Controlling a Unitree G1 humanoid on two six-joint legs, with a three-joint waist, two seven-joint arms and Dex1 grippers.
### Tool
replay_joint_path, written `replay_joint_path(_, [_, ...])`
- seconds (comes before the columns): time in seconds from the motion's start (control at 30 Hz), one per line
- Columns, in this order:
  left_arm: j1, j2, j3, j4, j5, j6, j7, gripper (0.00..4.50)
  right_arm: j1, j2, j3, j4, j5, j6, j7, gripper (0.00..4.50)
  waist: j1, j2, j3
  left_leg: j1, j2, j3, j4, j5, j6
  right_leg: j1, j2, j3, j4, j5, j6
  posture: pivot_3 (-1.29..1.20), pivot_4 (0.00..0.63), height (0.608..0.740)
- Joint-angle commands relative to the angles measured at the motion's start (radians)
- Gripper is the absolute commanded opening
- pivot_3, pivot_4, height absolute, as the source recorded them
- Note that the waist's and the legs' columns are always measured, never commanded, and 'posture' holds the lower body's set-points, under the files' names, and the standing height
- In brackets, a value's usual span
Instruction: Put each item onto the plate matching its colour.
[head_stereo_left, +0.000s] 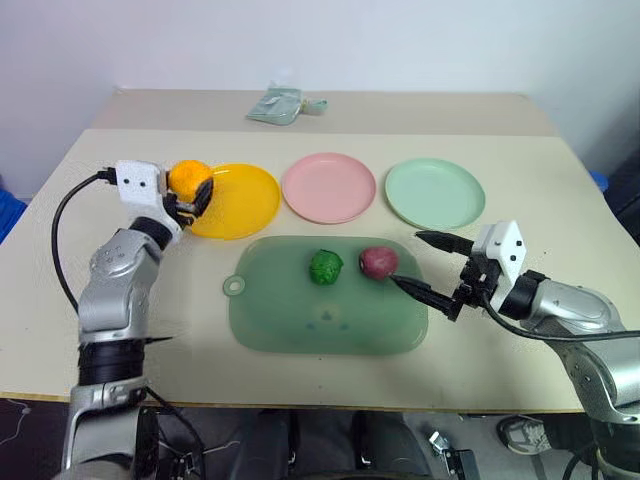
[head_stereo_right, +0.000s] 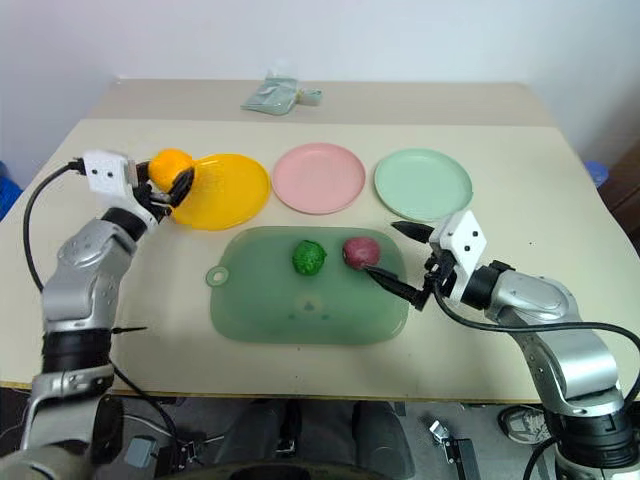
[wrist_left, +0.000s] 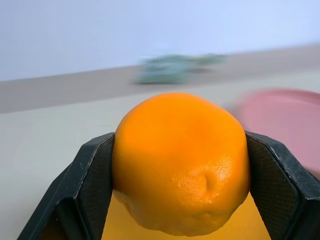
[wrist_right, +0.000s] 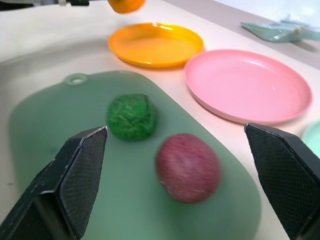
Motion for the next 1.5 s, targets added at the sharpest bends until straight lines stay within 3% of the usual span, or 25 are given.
replay_joint_path(0.03, [-0.057, -0.007, -0.036, 0.08, 0.056, -0.024, 0.03, 3.19, -0.023, 0.005, -0.008, -0.025, -0.001, -0.018, -0.006, 4.5, 0.002, -0.001, 0.0, 0.0, 0.0, 0.0, 0.0, 0.001, -0.002, 0.0, 0.0, 0.0, 0.001, 0.0, 0.0, 0.0, 0.15, 0.74])
replay_joint_path(0.1, [-0.114, -0.013, -0.048, 0.178, 0.067, -0.036, 0.022, 3.19, -0.034, 0.011, 0.001, -0.035, -0.003, -0.008, -0.019, 4.5, 0.004, -0.002, 0.001, 0.0, 0.0, 0.0, 0.001, 0.002, -0.003, -0.001, 0.0, 0.0, 0.003, 0.0, 0.0, 0.0, 0.15, 0.74])
replay_joint_path(0.17, [-0.146, -0.018, -0.038, 0.234, 0.05, -0.044, 0.005, 4.22, -0.042, 0.014, 0.004, -0.046, -0.003, 0.002, -0.034, 4.5, 0.004, -0.002, 0.001, 0.0, 0.0, 0.0, 0.003, 0.001, 0.0, -0.001, 0.0, 0.0, 0.004, 0.0, 0.0, 0.0, 0.15, 0.74])
replay_joint_path(0.2, [-0.152, -0.015, -0.037, 0.246, 0.046, -0.051, -0.004, 4.47, -0.043, 0.014, 0.003, -0.051, -0.002, 0.006, -0.04, 4.5, 0.003, -0.002, 0.001, -0.001, 0.0, 0.0, 0.005, 0.0, 0.0, -0.001, 0.001, 0.0, 0.005, 0.0, 0.0, 0.0, 0.15, 0.74])
replay_joint_path(0.33, [-0.139, 0.016, -0.018, 0.206, 0.032, -0.075, -0.038, 4.47, -0.027, 0.008, -0.01, -0.086, 0.01, 0.028, -0.064, 4.5, 0.0, -0.002, 0.001, -0.002, 0.001, 0.0, 0.009, 0.0, 0.001, 0.0, 0.0, 0.0, 0.006, 0.0, 0.0, 0.0, 0.15, 0.74])
replay_joint_path(0.57, [-0.051, 0.064, 0.038, -0.034, -0.07, -0.036, -0.139, 4.47, 0.002, 0.008, -0.022, -0.103, 0.013, 0.035, -0.073, 4.5, 0.002, -0.002, 0.001, -0.002, 0.001, 0.0, 0.01, 0.002, -0.002, 0.0, -0.001, 0.0, 0.006, 0.0, 0.0, 0.0, 0.15, 0.74])
replay_joint_path(0.73, [0.046, 0.112, -0.087, -0.245, -0.15, 0.063, -0.35, 4.47, -0.001, 0.004, -0.008, -0.068, -0.008, 0.017, -0.054, 4.5, 0.002, -0.002, 0.001, -0.002, 0.001, 0.0, 0.01, 0.001, -0.002, 0.0, -0.002, 0.0, 0.006, 0.0, 0.0, 0.0, 0.15, 0.74])
replay_joint_path(0.9, [0.11, 0.126, -0.221, -0.304, -0.116, 0.063, -0.454, 4.47, -0.02, 0.006, 0.034, -0.061, -0.027, -0.005, -0.023, 4.5, -0.001, -0.002, 0.001, -0.002, 0.001, 0.0, 0.009, -0.001, 0.001, 0.0, -0.002, 0.0, 0.005, 0.0, 0.0, 0.0, 0.15, 0.74])
replay_joint_path(1.1, [0.188, 0.156, -0.261, -0.314, -0.093, -0.023, -0.554, 4.47, -0.105, 0.037, 0.215, -0.079, -0.139, 0.021, -0.072, 4.5, -0.024, -0.002, 0.001, -0.002, 0.002, -0.001, 0.008, -0.001, 0.002, -0.001, -0.002, 0.0, 0.005, -0.001, -0.001, 0.0, 0.15, 0.74])
replay_joint_path(1.33, [0.323, 0.247, -0.192, -0.358, -0.125, -0.038, -0.639, 4.47, -0.291, 0.173, 0.43, 0.043, -0.297, 0.07, -0.147, 4.5, -0.023, -0.001, 0.002, -0.003, 0.002, -0.001, 0.007, -0.001, 0.001, -0.003, -0.002, 0.001, 0.006, -0.001, -0.001, 0.0, 0.15, 0.74])
replay_joint_path(1.5, [0.399, 0.282, -0.125, -0.403, -0.16, -0.03, -0.659, 4.47, -0.379, 0.232, 0.516, 0.141, -0.384, 0.112, -0.166, 4.5, -0.022, -0.001, 0.002, -0.004, 0.002, -0.001, 0.007, -0.001, 0.001, -0.003, -0.003, 0.0, 0.005, -0.001, -0.002, 0.0, 0.15, 0.74])
